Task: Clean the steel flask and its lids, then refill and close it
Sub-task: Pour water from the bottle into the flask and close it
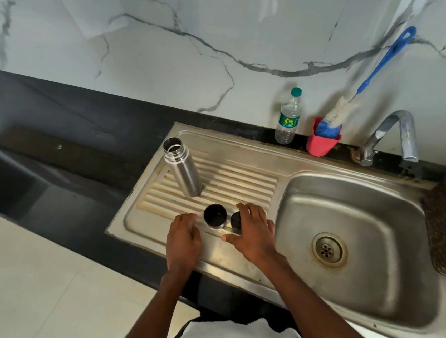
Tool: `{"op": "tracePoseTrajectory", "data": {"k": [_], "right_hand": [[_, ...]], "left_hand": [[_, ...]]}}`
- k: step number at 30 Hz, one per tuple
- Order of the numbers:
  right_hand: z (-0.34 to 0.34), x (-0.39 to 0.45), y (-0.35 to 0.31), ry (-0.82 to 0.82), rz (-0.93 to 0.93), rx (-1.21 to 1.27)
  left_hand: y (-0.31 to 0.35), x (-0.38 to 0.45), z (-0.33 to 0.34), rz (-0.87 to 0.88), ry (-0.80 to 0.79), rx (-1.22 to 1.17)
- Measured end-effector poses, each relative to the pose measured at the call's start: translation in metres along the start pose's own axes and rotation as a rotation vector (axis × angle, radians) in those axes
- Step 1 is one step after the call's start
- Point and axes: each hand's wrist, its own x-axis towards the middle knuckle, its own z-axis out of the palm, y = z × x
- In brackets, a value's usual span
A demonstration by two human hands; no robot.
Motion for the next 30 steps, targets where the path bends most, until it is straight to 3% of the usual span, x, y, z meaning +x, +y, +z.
{"op": "tracePoseTrajectory", "data": {"k": [5, 13, 16, 22, 26, 30], "right_hand": [[0.009, 0.002, 0.001, -0.065, 0.026, -0.031], [0.014, 0.006, 0.007, 0.085, 0.102, 0.150], [0.011, 0.006, 0.004, 0.140, 0.155, 0.326], [-0.018, 0.015, -0.014, 0.320, 0.245, 0.748], [-0.049, 0.026, -0.037, 0.437, 0.168, 0.812], [-0.080, 0.037, -0.058, 0.468, 0.098, 0.851]], "left_hand": [[-0.022, 0.005, -0.001, 0.086, -0.084, 0.163], [-0.015, 0.031, -0.013, -0.019, -0.071, 0.209], [-0.013, 0.037, -0.021, -0.104, -0.020, 0.100], [-0.011, 0.072, -0.041, -0.144, 0.115, -0.363], [-0.002, 0.101, -0.044, -0.088, 0.078, -0.500], [0.015, 0.124, -0.048, -0.044, -0.088, -0.585]]}}
